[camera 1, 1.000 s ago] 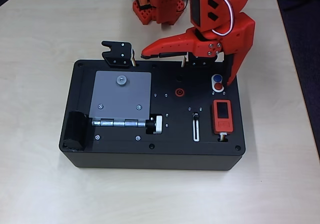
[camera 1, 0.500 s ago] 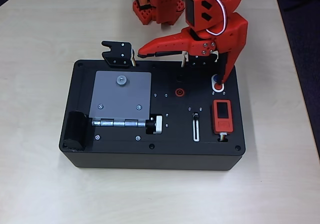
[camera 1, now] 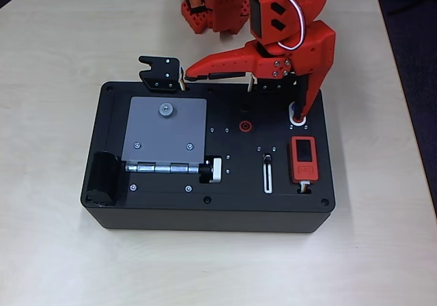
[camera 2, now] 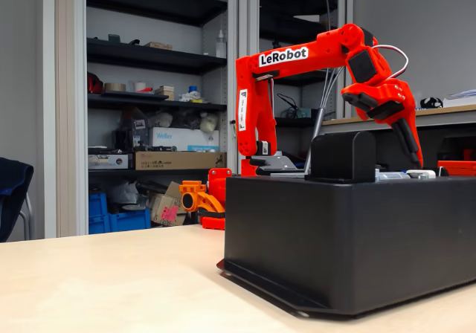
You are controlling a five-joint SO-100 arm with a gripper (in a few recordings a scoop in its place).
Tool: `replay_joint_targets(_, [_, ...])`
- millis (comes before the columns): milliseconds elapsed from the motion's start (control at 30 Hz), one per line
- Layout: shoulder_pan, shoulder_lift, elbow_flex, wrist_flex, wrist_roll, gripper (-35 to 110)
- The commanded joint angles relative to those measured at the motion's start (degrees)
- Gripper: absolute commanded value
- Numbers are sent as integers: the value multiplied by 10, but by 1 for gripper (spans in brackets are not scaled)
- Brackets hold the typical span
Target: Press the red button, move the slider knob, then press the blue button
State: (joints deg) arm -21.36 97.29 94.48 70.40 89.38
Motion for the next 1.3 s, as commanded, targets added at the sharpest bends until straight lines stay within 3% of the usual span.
replay_joint_targets(0, [-1, 25, 14, -12, 1, 102])
replay_joint_targets(400, [-2, 33, 29, -31, -6, 102])
replay_joint_targets(700, [16, -32, -175, 82, -80, 101])
replay_joint_targets(933, [40, -83, -288, 130, -136, 84])
replay_joint_targets(1267, [69, -104, -287, 132, -83, 43])
